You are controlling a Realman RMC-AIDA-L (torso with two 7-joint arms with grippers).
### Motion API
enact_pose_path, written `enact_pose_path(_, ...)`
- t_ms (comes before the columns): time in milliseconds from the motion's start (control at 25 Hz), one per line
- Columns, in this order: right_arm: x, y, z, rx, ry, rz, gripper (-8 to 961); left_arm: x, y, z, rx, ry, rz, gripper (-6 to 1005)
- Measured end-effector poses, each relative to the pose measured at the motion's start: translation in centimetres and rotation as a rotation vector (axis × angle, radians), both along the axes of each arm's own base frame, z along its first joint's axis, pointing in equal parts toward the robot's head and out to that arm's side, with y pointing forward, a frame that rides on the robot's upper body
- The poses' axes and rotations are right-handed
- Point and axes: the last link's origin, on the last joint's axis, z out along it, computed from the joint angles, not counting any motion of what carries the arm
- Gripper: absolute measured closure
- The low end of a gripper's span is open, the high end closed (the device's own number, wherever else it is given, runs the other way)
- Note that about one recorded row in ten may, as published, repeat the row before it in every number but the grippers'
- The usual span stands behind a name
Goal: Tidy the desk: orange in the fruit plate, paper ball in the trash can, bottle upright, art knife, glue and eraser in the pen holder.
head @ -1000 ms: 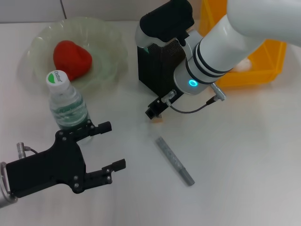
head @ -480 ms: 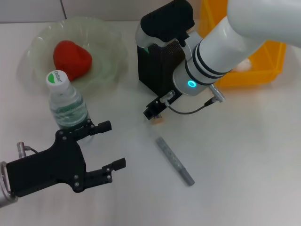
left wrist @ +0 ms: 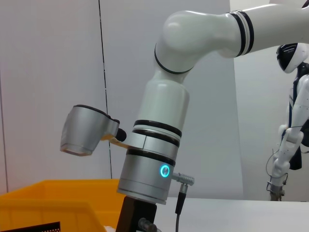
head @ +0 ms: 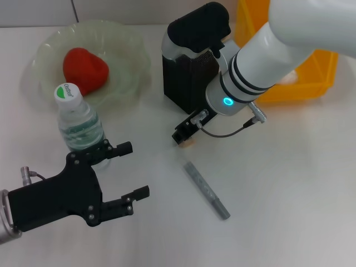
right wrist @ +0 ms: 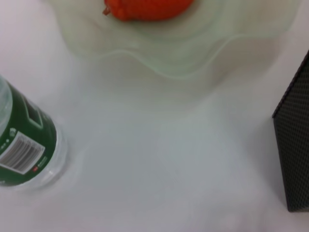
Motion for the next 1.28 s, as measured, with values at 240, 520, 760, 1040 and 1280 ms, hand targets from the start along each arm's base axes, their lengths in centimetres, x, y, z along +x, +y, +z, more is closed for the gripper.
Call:
enact_pose_path(240, 0.2, 0.0, -0.1, -0.005, -0.017, 0.003, 618, 0.1, 0.1, 0.0, 0.0, 0.001, -0.004, 214)
enact_pose_path(520, -0.1, -0.4, -0.1, -0.021, -0.009, 0.021, 662, 0.1, 0.2, 0.0, 0.0, 0.001, -0.004, 214)
enact_pose_path(760, -0.5, -0.8, 0.7, -0.03, 0.016, 0.028, 693, 0.1, 0.1, 0.0, 0.0, 0.001, -0.003, 214)
enact_pose_path(1040, -1.2, -1.2, 2.6, -0.02, 0.046, 0.037, 693, 0.1, 0.1, 0.0, -0.001, -0.002, -0.006, 214)
enact_pose_path(1280, -2.8, -1.0, 6.9, 0.055, 0.109, 0.073, 694, 0.2, 0.2, 0.0, -0.001, -0.003, -0.011, 214)
